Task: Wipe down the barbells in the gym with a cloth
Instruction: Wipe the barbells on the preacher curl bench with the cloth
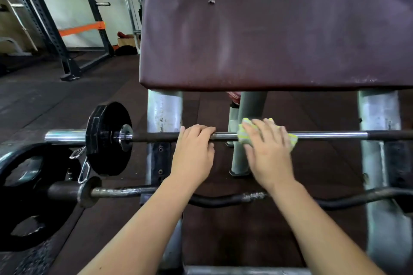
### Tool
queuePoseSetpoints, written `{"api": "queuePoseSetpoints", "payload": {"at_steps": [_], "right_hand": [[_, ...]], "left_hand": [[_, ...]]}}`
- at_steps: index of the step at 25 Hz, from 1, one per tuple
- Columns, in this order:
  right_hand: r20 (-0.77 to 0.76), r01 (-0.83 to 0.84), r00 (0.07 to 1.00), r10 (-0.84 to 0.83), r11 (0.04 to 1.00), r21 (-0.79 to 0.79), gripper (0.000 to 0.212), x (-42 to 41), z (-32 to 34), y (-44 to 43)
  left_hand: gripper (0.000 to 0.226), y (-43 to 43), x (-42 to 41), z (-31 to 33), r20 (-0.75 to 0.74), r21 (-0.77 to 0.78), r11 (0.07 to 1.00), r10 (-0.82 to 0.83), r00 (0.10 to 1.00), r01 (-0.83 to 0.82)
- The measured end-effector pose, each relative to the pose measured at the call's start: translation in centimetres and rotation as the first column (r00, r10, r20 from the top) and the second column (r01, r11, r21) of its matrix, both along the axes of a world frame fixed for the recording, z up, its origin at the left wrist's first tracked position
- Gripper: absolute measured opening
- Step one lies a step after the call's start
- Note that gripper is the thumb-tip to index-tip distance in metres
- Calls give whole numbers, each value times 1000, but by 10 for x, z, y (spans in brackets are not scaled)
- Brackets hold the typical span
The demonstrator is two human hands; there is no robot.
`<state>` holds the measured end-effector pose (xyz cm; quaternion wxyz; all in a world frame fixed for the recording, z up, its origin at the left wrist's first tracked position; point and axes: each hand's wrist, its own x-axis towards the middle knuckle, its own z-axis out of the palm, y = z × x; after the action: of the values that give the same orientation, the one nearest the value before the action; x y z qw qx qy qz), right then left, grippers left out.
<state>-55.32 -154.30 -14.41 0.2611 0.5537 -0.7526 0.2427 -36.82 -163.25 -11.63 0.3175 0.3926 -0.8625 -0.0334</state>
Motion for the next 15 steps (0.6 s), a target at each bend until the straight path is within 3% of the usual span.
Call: {"api": "queuePoseSetpoints", "payload": {"at_steps": [3,6,8,11,13,15], "right_hand": [[21,-106,994,106,994,-5,57,53,4,-31],[-14,-177,984,179,982,70,58,35,11,-25],[-40,-102,993,107,989,106,60,-13,7,4],[62,68,995,-73,995,76,58,-82,8,49],[85,110,990,-114,992,56,57,-81,10,45],[46,40,998,-43,998,54,57,-49,8,27]], "left_hand": [[38,-2,-3,1,13,25,1000,6,1000,-7],[38,-3,-2,1,8,22,1000,6,1000,-6],[42,2,-4,1,19,23,1000,5,1000,-5],[43,11,-17,4,24,26,999,-31,999,30],[42,18,-35,5,39,21,997,-72,997,71],[42,26,-56,6,59,14,993,-114,992,113]]}}
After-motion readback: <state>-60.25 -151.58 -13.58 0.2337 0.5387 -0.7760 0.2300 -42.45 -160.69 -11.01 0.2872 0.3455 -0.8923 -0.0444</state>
